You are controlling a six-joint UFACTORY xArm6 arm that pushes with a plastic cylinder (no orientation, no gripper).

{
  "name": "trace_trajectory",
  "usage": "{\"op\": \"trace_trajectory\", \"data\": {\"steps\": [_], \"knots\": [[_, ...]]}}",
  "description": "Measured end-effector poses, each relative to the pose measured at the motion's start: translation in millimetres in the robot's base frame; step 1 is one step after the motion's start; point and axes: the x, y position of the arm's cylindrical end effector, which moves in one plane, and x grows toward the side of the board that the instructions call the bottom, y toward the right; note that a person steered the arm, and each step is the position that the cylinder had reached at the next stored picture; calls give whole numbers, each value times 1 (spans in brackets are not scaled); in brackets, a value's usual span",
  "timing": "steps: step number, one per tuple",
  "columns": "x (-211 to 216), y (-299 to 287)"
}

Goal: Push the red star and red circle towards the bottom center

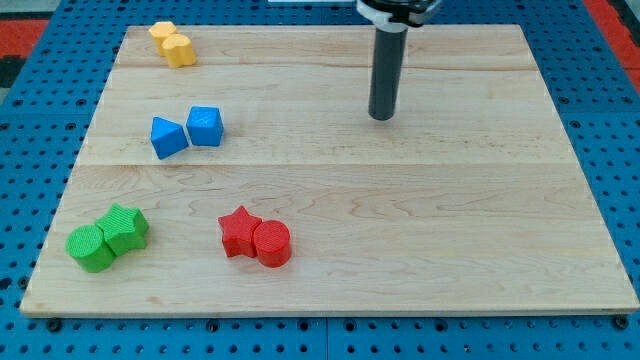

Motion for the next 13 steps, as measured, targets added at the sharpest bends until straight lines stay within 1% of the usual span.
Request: {"op": "trace_trajectory", "data": {"steps": [2,4,5,6,7,8,9,10,11,13], "knots": [[0,38],[-5,47],[-14,24],[-19,15],[3,-1],[51,-42],[77,-74],[82,-146],[89,-160],[89,-160]]}}
